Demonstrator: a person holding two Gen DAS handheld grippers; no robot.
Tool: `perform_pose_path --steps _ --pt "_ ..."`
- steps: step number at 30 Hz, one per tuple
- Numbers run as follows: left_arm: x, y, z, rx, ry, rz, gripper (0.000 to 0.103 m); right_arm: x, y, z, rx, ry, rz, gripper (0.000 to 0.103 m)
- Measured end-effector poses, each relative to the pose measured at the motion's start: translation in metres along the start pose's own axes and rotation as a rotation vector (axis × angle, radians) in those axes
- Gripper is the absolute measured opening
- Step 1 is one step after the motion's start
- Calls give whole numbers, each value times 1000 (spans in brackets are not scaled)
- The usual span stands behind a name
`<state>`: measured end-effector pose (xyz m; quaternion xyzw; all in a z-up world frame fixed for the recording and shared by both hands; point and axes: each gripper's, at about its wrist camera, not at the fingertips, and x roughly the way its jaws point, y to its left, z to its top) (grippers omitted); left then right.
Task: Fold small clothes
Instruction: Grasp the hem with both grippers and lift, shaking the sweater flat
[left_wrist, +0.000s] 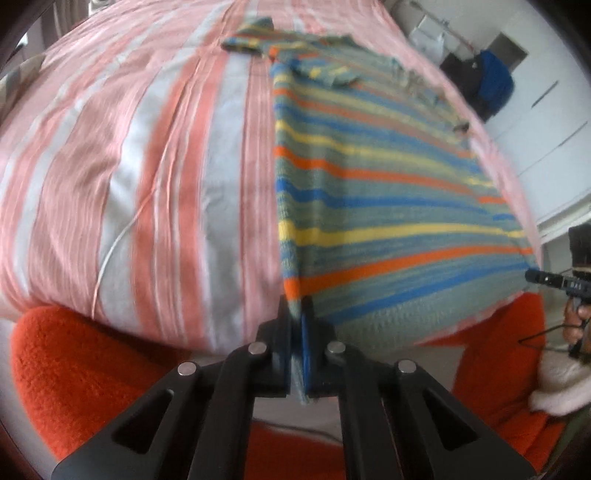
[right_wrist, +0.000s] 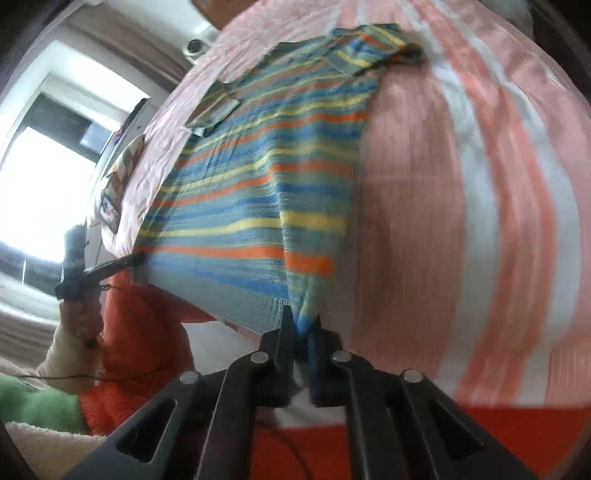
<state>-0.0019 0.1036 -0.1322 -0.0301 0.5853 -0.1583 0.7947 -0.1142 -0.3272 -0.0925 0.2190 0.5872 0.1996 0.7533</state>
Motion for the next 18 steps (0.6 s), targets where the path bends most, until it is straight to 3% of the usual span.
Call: perform_pose_path --steps 4,7,14,15,17,18 --pt "37 -6 -1 14 59 91 1 65 -36 -11 107 132 -101 3" --pt "47 -11 2 13 61 129 1 75 -44 -5 156 120 -103 3" --pt "48 -15 -5 13 37 141 7 78 -35 -6 116 124 -150 4" --pt "50 -15 -5 16 36 137 9 77 -35 -6 116 124 -155 5" --pt "42 -18 -10 23 44 147 30 75 -28 -7 113 128 -177 15" --pt "35 -18 -15 26 37 153 35 71 -26 -10 106 127 -198 28"
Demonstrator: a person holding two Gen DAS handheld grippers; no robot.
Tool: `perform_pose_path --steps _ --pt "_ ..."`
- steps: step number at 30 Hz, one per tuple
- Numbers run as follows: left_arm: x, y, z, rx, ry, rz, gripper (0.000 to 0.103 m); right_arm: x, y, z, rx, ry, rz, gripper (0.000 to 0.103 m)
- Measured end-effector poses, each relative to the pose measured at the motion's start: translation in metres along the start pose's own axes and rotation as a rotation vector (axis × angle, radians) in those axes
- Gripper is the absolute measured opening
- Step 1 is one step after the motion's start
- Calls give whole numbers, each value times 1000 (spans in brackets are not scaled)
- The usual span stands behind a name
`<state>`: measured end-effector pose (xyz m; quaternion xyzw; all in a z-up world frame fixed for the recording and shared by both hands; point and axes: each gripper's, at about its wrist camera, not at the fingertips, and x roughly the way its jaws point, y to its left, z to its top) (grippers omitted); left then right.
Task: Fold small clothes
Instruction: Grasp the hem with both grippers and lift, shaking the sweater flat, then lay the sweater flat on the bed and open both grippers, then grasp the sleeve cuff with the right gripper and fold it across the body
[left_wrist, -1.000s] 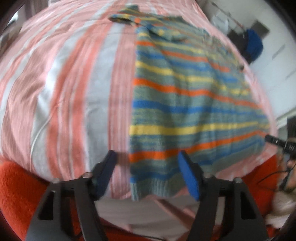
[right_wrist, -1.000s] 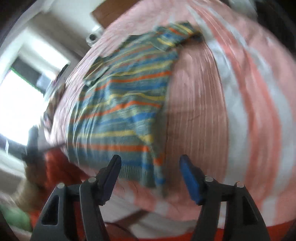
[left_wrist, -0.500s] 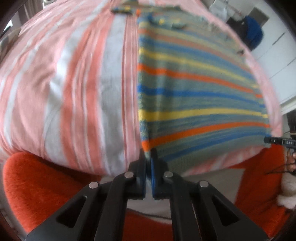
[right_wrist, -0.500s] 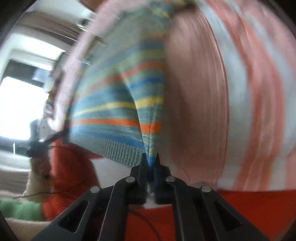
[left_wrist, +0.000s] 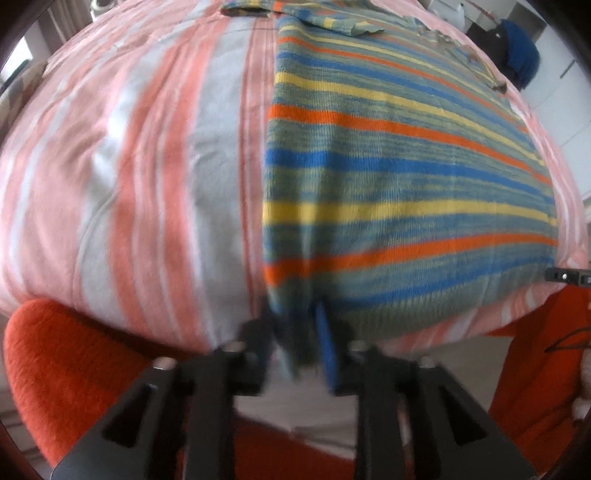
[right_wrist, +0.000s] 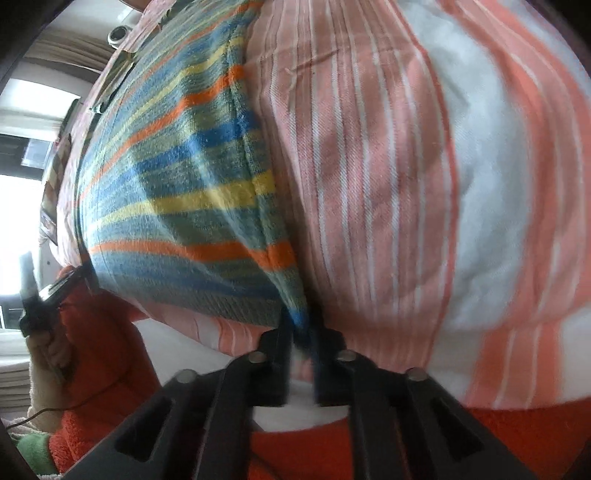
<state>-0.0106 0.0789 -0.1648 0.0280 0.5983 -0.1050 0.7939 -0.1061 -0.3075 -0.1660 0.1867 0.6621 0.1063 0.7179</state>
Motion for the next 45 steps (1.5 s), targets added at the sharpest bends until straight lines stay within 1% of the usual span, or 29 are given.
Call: perform_pose_path --steps 1,2,3,4,5,6,7,8,9,10,12,14,17,20,22,25,28,30,32,35,38,40,41,43,45 --pt "-10 3 -10 7 -20 4 42 -7 1 -5 -11 -8 -23 42" --pt "-20 3 -13 15 -42 7 48 -15 1 -9 -25 -19 -41 46" --pt "-32 4 -16 18 -71 12 52 -23 5 -15 -48 -39 -72 49" --pt "-42 5 -17 16 -99 17 62 -30 10 -18 -70 -58 -103 49" --pt "-54 8 -16 8 -135 23 68 -37 14 -21 -88 -83 -134 49" --pt "-66 10 -14 -7 -179 28 71 -46 18 -23 -104 -123 -164 49" --pt "-73 12 -11 -20 -212 30 77 -54 21 -23 -110 -165 -181 49" --pt "-80 14 -5 -37 -254 28 83 -63 25 -20 -108 -223 -189 50" --pt "-82 16 1 -52 -283 28 86 -70 28 -17 -101 -280 -187 52" --pt "-83 17 7 -70 -305 39 90 -73 30 -14 -96 -316 -186 56" --pt "-80 19 22 -101 -337 61 91 -81 38 -5 -87 -424 -206 58" --pt "-75 20 33 -125 -362 73 91 -83 43 1 -93 -495 -222 58" --pt "-61 23 44 -163 -388 86 92 -87 54 12 -95 -634 -239 58" --pt "-40 27 45 -192 -381 121 92 -84 55 10 -95 -710 -240 59" --pt "-33 30 43 -204 -368 129 92 -82 49 4 -96 -719 -234 60" --pt "-20 37 39 -224 -354 153 92 -71 48 -1 -102 -702 -238 60" --pt "-11 42 38 -245 -323 161 92 -64 44 3 -92 -681 -226 60" --pt "-6 45 37 -261 -302 154 96 -64 42 2 -89 -684 -216 60" --pt "-5 48 36 -276 -306 164 101 -66 43 4 -99 -678 -211 60" --pt "1 50 35 -279 -306 163 102 -78 47 15 -152 -671 -208 60" --pt "5 49 36 -275 -301 154 103 -107 53 48 -269 -700 -261 60" --pt "7 50 37 -274 -302 155 103 -119 59 75 -340 -696 -290 69" --pt "7 49 36 -276 -306 157 103 -121 63 90 -384 -691 -302 69" --pt "7 48 36 -278 -313 162 103 -114 78 132 -516 -646 -339 70" --pt "7 48 35 -280 -321 157 103 -92 89 170 -609 -581 -359 70"
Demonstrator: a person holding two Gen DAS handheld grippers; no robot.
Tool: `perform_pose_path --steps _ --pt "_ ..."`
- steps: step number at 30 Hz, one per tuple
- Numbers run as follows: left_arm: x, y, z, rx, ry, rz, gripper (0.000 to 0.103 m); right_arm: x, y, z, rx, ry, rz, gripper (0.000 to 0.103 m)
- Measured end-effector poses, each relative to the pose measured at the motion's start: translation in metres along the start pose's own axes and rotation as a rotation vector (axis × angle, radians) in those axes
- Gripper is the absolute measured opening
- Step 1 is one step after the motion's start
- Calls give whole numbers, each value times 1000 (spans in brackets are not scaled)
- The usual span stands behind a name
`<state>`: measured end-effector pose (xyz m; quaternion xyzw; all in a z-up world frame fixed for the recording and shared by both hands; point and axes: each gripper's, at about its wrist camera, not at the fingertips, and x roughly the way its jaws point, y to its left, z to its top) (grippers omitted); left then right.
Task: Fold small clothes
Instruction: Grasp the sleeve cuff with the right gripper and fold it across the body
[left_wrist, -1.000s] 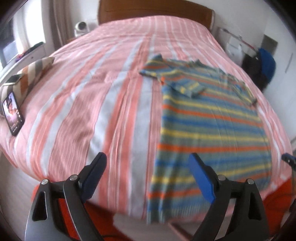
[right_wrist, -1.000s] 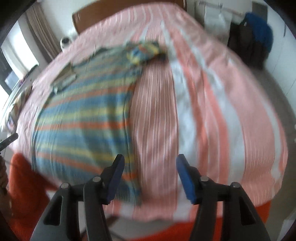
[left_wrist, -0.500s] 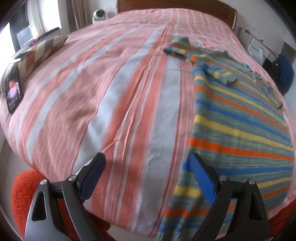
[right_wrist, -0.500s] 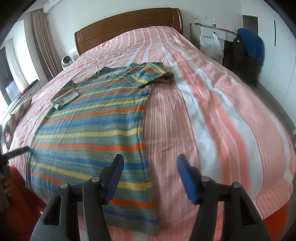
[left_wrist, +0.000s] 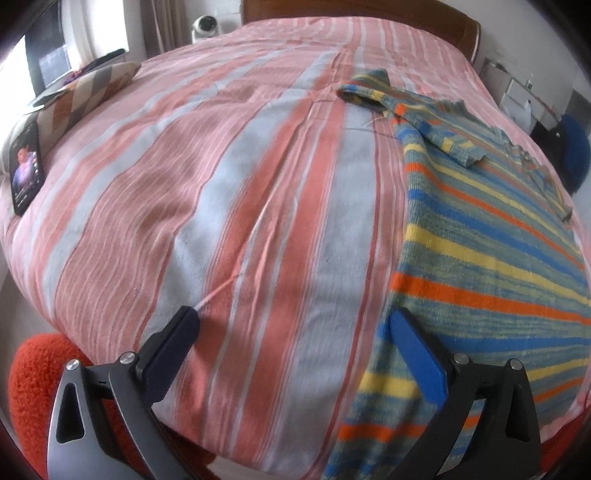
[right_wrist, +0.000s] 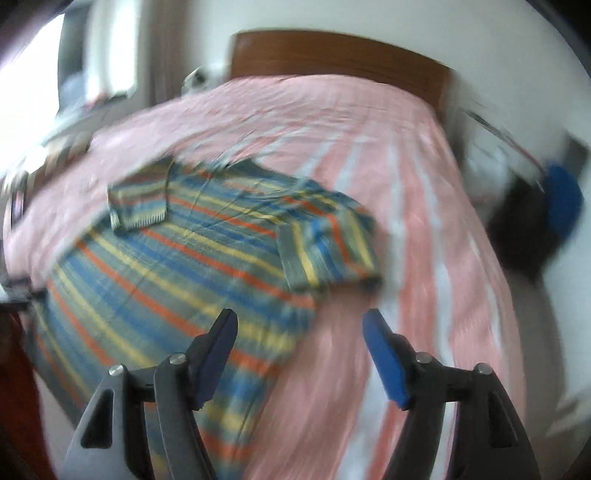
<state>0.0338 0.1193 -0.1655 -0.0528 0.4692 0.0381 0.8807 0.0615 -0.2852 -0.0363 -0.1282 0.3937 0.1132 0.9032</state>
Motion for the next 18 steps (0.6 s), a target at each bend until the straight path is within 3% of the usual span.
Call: perform_pose_path --steps 5,6,7,9,13,15,18 --pt "1 3 0 0 -5 -25 103 103 -2 30 -9 107 24 68" --pt "1 3 0 0 -5 -26 103 119 -5 29 10 129 16 56" --pt "1 3 0 2 -5 -28 103 131 -14 28 58 152 28 31" --pt "0 4 0 8 -4 -32 103 126 -43 29 180 126 -10 4" --pt "2 4 1 6 0 -37 103 71 -139 6 430 36 -161 4" --pt "3 3 2 1 0 -35 103 48 -187 -18 524 49 -251 4" --pt "4 3 3 -6 -2 -33 103 33 -226 -53 602 87 -314 4"
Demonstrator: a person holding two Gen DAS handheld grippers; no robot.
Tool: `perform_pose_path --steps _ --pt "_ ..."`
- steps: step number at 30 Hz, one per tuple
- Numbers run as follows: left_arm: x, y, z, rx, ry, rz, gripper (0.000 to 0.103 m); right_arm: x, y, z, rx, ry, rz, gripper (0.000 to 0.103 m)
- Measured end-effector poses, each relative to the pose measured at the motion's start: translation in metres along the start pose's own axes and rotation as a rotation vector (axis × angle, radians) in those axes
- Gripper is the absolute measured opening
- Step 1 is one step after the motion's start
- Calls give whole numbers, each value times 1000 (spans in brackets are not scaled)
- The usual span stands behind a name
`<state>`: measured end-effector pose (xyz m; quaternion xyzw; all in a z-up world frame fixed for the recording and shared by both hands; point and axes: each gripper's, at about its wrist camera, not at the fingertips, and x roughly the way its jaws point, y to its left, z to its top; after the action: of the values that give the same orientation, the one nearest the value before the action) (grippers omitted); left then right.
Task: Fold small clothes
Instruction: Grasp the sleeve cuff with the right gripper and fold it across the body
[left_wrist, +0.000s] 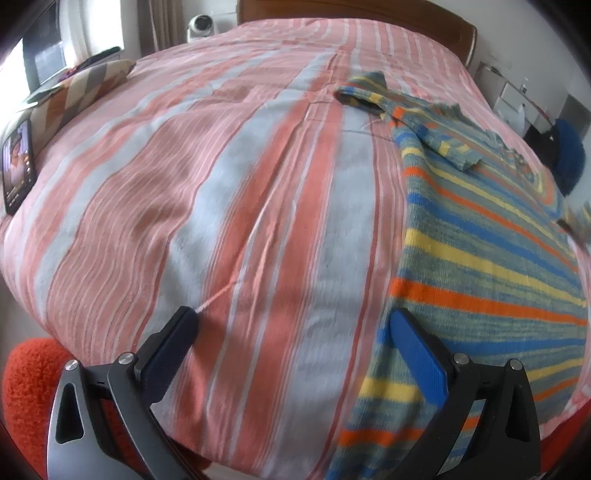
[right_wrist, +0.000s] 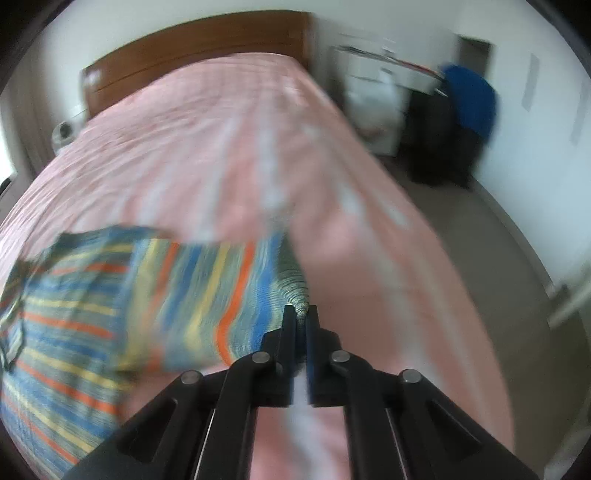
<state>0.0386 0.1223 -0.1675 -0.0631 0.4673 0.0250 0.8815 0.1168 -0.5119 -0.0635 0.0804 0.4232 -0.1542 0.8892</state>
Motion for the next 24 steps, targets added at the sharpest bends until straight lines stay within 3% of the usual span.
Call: perform_pose_path --steps 5,10,11,14,21,24 --pt "-1 -1 -2 9 -8 4 103 23 -44 -28 165 103 33 4" --pt "-1 0 -3 12 -9 7 103 5 -53 -38 226 25 60 3" --pt "-1 -1 -3 13 -10 11 103 9 -56 -41 220 36 35 3" --pt "0 -2 -3 20 -12 19 103 33 -67 -55 263 145 65 3" --pt "-1 -1 -4 18 -13 14 103 32 -97 -63 448 135 217 4" --pt "-1 -1 -4 20 -15 16 103 30 -100 -65 461 125 218 5"
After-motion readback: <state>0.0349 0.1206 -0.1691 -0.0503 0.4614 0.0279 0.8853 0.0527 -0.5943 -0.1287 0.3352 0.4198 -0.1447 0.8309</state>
